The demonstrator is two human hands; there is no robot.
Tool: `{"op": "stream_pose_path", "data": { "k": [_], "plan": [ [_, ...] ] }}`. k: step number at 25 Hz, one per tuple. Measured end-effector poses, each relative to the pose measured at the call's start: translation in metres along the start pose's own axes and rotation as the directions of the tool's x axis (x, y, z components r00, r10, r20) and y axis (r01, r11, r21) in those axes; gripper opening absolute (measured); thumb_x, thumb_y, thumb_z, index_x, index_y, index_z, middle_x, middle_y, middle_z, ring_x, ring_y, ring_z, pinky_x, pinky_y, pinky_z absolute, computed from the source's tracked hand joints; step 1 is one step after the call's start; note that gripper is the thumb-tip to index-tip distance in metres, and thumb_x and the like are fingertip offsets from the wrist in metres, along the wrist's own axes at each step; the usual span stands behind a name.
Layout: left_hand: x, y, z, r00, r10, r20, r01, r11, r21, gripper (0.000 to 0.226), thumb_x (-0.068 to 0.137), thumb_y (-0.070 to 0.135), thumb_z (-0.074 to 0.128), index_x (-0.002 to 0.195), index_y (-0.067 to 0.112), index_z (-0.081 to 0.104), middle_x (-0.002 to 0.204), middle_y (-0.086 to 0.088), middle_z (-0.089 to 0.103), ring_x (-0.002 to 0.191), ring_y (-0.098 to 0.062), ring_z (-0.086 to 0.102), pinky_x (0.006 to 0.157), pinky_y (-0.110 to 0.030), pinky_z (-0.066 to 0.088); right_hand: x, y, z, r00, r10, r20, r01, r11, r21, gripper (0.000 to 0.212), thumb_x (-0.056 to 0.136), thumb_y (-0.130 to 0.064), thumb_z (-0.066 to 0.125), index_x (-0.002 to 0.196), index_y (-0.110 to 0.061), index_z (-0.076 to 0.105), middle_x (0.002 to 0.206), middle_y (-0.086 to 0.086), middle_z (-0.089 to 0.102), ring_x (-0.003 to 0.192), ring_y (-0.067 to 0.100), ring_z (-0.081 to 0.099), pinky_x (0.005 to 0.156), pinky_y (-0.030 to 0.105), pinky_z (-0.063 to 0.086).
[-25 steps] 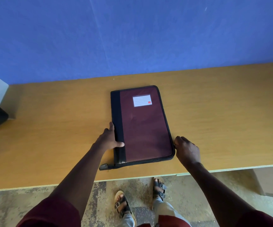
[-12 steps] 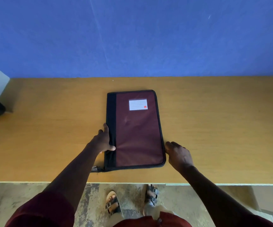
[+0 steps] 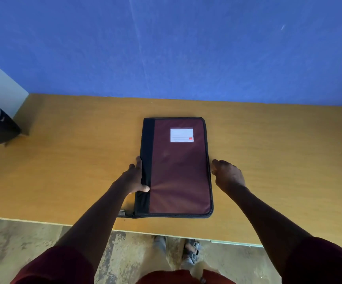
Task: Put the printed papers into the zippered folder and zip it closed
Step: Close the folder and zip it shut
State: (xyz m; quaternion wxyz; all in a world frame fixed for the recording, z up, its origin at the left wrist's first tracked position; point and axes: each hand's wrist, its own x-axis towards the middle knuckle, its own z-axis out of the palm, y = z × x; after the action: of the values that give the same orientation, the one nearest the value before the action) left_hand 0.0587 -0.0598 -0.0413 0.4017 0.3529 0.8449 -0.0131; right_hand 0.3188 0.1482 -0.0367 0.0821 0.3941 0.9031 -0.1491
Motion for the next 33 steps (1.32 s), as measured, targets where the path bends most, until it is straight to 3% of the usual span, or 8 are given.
{"op": "stream_pose_path", "data": {
  "k": [6, 10, 17, 21, 26, 33],
  "plan": [
    [0.012, 0.001, -0.011, 0.999, -0.017, 0.051, 0.013, 0.997, 0.075, 0.143, 0.071, 0.041, 0.087, 0.152, 0.012, -0.027, 0.158, -0.017, 0.017, 0.135, -0.037, 0.043, 0.101, -0.044, 0.048, 0.043, -0.005, -0.015, 1.000, 0.022, -0.002, -0.022, 1.000, -0.009, 0.013, 0.094, -0.016, 0.059, 0.106, -0.020, 0.055, 0.093, 0.001, 0.063, 0.074, 0.020, 0.061, 0.060, 0.032, 0.052],
    [0.041, 0.011, -0.044, 1.000, 0.000, -0.022, -0.002, 0.993, -0.118, 0.138, 0.071, 0.057, 0.081, 0.154, 0.015, -0.021, 0.161, -0.013, 0.010, 0.142, -0.033, 0.034, 0.107, -0.043, 0.043, 0.067, -0.009, -0.024, 1.000, 0.024, 0.011, -0.024, 0.999, -0.027, 0.012, 0.094, -0.016, 0.058, 0.105, -0.020, 0.054, 0.092, 0.001, 0.064, 0.074, 0.019, 0.062, 0.063, 0.033, 0.055],
    [0.091, 0.027, -0.083, 0.977, -0.010, -0.212, -0.039, 0.973, -0.226, 0.123, 0.076, 0.063, 0.073, 0.157, 0.017, -0.007, 0.154, -0.013, 0.021, 0.134, -0.032, 0.043, 0.097, -0.042, 0.050, 0.103, -0.008, -0.035, 1.000, 0.019, 0.002, -0.019, 0.999, -0.040, 0.012, 0.094, -0.020, 0.060, 0.105, -0.020, 0.055, 0.093, -0.001, 0.065, 0.073, 0.017, 0.062, 0.064, 0.033, 0.056],
    [0.111, 0.031, -0.095, 0.962, -0.005, -0.274, -0.057, 0.974, -0.219, 0.115, 0.075, 0.065, 0.072, 0.156, 0.014, 0.008, 0.148, -0.015, 0.030, 0.129, -0.033, 0.047, 0.092, -0.042, 0.053, 0.124, -0.005, -0.039, 1.000, 0.018, -0.023, -0.019, 0.998, -0.061, 0.014, 0.094, -0.017, 0.060, 0.106, -0.019, 0.054, 0.093, 0.000, 0.064, 0.069, 0.016, 0.058, 0.059, 0.030, 0.049],
    [0.125, 0.035, -0.096, 0.932, -0.003, -0.362, -0.068, 0.981, -0.183, 0.106, 0.082, 0.069, 0.061, 0.155, 0.009, 0.012, 0.149, -0.016, 0.032, 0.129, -0.032, 0.047, 0.091, -0.041, 0.052, 0.163, -0.002, -0.047, 0.998, 0.001, -0.066, -0.006, 0.997, -0.080, 0.014, 0.094, -0.020, 0.062, 0.105, -0.019, 0.054, 0.091, 0.001, 0.064, 0.069, 0.017, 0.059, 0.056, 0.031, 0.050],
    [0.135, 0.029, -0.097, 0.913, 0.039, -0.406, -0.102, 0.985, -0.136, 0.105, 0.080, 0.070, 0.062, 0.154, 0.009, 0.019, 0.141, -0.010, 0.038, 0.123, -0.027, 0.050, 0.085, -0.037, 0.052, 0.216, -0.006, -0.060, 0.996, -0.077, -0.033, 0.070, 0.981, -0.178, 0.014, 0.093, -0.016, 0.060, 0.104, -0.020, 0.053, 0.090, 0.000, 0.062, 0.068, 0.018, 0.056, 0.057, 0.030, 0.049]
  ]
}}
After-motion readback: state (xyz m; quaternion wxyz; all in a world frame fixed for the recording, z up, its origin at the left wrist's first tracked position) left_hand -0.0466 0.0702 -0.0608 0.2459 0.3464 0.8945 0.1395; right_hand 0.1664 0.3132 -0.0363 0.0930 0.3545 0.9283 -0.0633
